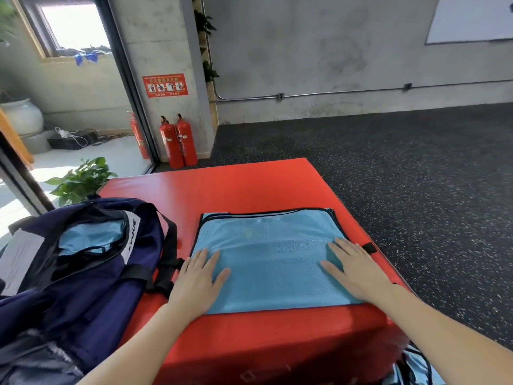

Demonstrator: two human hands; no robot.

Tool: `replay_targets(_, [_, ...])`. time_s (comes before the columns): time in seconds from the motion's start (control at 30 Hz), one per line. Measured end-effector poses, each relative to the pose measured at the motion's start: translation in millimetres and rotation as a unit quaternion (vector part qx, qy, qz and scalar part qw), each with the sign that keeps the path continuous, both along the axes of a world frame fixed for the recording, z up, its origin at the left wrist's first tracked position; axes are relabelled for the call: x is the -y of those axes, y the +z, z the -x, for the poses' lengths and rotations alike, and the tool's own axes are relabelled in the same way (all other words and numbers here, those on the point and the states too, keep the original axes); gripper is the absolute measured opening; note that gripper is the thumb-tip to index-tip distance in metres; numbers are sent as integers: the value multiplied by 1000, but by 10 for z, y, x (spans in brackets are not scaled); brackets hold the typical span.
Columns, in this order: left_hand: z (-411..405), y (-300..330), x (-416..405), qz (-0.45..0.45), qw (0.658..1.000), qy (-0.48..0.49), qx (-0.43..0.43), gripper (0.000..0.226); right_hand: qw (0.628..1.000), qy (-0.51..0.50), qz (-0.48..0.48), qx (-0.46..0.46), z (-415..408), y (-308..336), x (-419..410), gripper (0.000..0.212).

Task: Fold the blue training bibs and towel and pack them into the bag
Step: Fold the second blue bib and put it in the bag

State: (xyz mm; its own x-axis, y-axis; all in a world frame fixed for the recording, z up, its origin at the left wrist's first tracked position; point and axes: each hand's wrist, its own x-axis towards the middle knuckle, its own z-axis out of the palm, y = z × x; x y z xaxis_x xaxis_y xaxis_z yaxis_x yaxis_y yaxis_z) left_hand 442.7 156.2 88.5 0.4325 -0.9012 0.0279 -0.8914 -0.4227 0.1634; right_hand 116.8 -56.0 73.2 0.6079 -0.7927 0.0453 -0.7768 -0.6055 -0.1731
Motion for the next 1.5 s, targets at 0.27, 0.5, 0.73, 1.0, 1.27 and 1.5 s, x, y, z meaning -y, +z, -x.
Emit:
replay_targets(0.27, [507,206,-333,26,999,41,-5,59,997,64,12,49,173,96,-131,45])
replay_targets(0.5, [776,205,-650,-30,992,119,-9,60,991,116,-26,65,238,159,-388,33])
replay_targets(0.73, [568,82,-374,-29,994,103,32,72,989,132,-32,60,211,245,-384,35])
replay_targets(1.0, [-230,95,505,-34,999,42,9,78,985,140,-52,82,-66,262,-316,51])
replay_targets(1.27, [-430,88,1006,-41,999,31,-13,68,982,156,-92,59,-140,426,-366,44])
replay_targets(1.5, [124,68,376,4,1000,-17,-3,65,984,156,-86,23,-32,475,-464,21])
